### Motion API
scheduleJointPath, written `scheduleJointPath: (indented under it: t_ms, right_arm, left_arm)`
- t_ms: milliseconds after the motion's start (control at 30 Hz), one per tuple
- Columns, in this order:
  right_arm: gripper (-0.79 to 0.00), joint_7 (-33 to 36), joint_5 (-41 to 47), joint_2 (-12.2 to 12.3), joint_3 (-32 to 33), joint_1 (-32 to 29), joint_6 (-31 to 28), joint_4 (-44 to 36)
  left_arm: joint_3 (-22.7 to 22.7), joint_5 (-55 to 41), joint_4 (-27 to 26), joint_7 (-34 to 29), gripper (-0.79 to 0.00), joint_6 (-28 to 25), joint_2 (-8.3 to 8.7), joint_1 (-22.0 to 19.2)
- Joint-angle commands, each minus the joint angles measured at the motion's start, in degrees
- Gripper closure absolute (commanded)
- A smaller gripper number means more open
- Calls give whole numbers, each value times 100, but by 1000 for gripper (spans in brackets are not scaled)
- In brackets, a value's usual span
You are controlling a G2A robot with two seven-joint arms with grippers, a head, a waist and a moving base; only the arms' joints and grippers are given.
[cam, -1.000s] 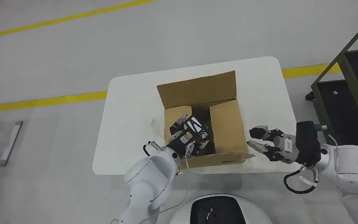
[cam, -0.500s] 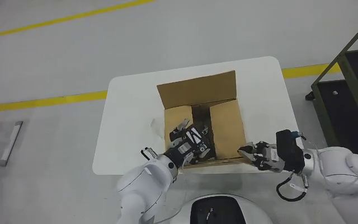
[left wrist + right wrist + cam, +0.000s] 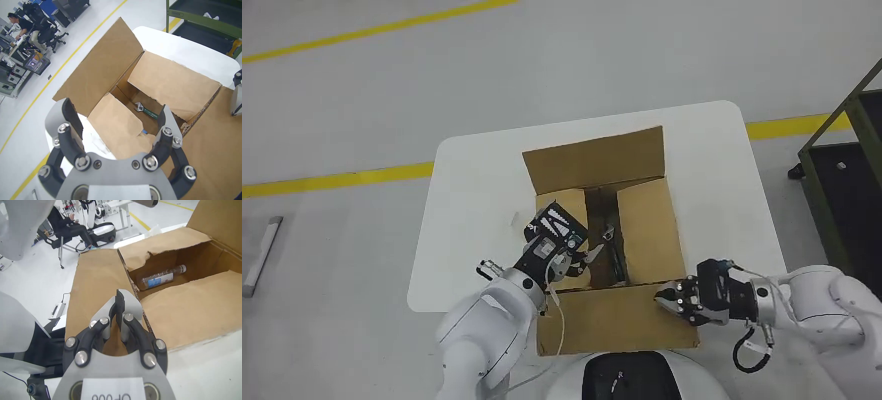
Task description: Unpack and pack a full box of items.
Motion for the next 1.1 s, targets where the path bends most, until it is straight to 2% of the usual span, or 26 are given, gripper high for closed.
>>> scheduleJointPath:
  t_ms: [0, 133, 233, 333, 433, 600, 800, 1067]
  right_arm:
    - [0, -63, -135, -3, -44, -1, 28, 18]
    - [0, -283, -335, -7, -71, 17, 47, 62]
    - [0, -1036, -273, -22, 240, -47, 252, 7]
    - [0, -1873, -387, -34, 816, -345, 791, -32]
    - [0, -2336, -635, -49, 1225, -685, 1399, 112]
    - [0, -2298, -819, -52, 1214, -723, 1432, 564]
    - [0, -2259, -1068, -111, 599, -342, 1342, 928]
    - [0, -2283, -1193, -153, 126, -38, 858, 1304]
  left_arm:
    - [0, 0, 0, 0, -785, 0, 0, 0]
    - [0, 0, 0, 0, -785, 0, 0, 0]
    - [0, 0, 0, 0, -785, 0, 0, 0]
    - [0, 0, 0, 0, -785, 0, 0, 0]
    - [0, 0, 0, 0, -785, 0, 0, 0]
    - [0, 0, 0, 0, -785, 0, 0, 0]
    - [0, 0, 0, 0, -785, 0, 0, 0]
    - [0, 0, 0, 0, -785, 0, 0, 0]
